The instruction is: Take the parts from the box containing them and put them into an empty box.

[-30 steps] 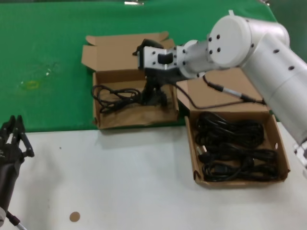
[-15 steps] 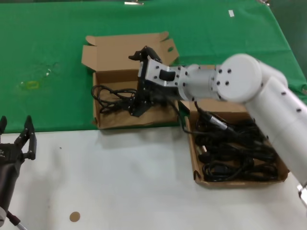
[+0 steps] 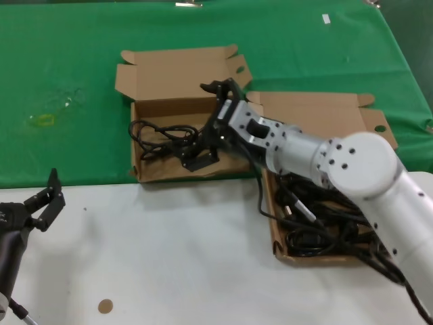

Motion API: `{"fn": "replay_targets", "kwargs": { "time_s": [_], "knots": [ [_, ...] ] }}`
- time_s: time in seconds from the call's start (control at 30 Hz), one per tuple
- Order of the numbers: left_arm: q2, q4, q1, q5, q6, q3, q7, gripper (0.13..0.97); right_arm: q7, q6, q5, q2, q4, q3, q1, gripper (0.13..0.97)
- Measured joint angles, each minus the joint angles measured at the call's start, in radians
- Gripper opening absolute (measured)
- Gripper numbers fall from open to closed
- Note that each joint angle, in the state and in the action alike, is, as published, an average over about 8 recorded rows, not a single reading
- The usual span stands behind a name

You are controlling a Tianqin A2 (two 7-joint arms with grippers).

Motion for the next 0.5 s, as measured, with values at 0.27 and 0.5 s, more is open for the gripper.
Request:
{"fn": "replay_targets", "kwargs": {
  "time_s": [0.27,0.5],
  "knots": [
    [0.000,0.000,0.000,0.000,0.000,0.000,0.000,0.704,-0.007,0.093,0.082,0.014,0.086,0.068,-0.129,0.966],
    [0.000,0.000,0.000,0.000,0.000,0.000,0.000,0.832,-0.013,0.174,0.155,0.026,0.162,0.127,-0.242,0.966]
  ]
}}
